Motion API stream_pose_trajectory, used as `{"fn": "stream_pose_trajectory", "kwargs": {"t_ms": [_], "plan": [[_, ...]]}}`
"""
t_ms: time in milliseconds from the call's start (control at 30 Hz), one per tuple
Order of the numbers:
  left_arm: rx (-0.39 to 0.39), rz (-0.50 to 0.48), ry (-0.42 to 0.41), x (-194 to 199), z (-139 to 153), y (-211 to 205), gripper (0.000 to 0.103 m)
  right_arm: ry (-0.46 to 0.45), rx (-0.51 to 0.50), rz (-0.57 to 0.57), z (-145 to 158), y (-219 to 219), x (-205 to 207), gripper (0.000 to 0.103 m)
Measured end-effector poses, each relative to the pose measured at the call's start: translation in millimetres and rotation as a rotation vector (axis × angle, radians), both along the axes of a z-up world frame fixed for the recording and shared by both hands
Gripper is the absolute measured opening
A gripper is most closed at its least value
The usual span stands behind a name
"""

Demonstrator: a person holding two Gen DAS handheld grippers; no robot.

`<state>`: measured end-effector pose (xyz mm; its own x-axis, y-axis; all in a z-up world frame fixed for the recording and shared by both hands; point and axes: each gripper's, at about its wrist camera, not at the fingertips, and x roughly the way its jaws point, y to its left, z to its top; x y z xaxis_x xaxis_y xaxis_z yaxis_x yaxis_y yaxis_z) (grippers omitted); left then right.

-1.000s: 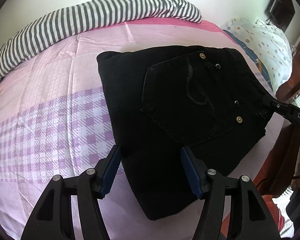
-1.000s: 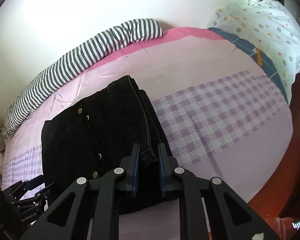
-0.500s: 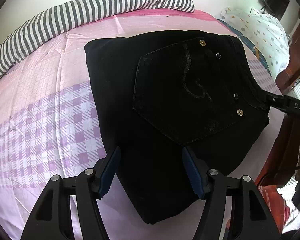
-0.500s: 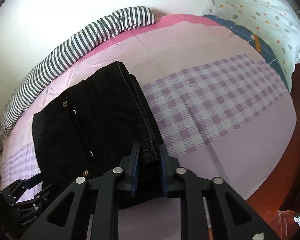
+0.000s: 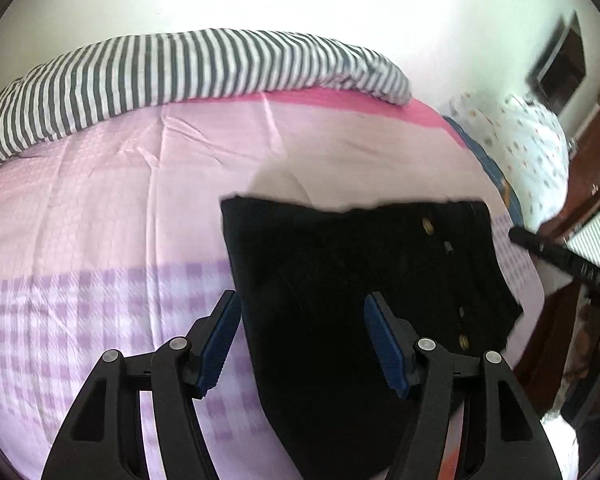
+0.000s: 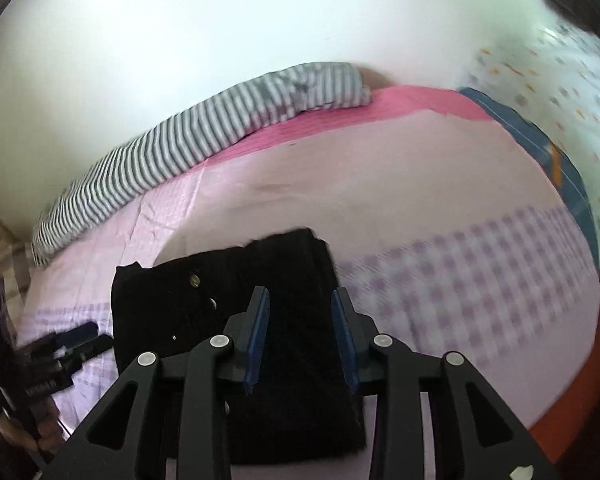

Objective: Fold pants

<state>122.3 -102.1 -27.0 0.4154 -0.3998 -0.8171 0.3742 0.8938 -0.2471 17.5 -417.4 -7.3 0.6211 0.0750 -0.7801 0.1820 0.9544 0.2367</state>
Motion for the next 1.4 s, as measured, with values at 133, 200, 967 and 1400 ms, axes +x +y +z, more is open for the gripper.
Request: {"fn": "stream_pose_trajectory", "kwargs": {"t_ms": [133, 200, 967, 1400], "plan": [[-0.008, 0.001, -0.006, 23.4, 1.0, -8.1, 0.065, 0.009, -0.041, 0.07, -6.7, 17.2, 24.8, 0.029], [-0.009, -0.013, -0.014, 31.7, 0.0, -13.2, 0.065, 0.022, -0.061, 0.086, -12.3, 21.8, 33.3, 0.029], [0.091, -0.057, 0.0, 16.0, -17.2, -17.3, 0.074, 0.187, -0.154, 0.083, -49.4, 5.3, -3.1, 0.033], [0.167, -0.202, 0.079, -64.0, -41.2, -32.9, 0.074, 0.155, -0.01, 0.015, -58.4, -20.1, -54.7, 0.064]]}}
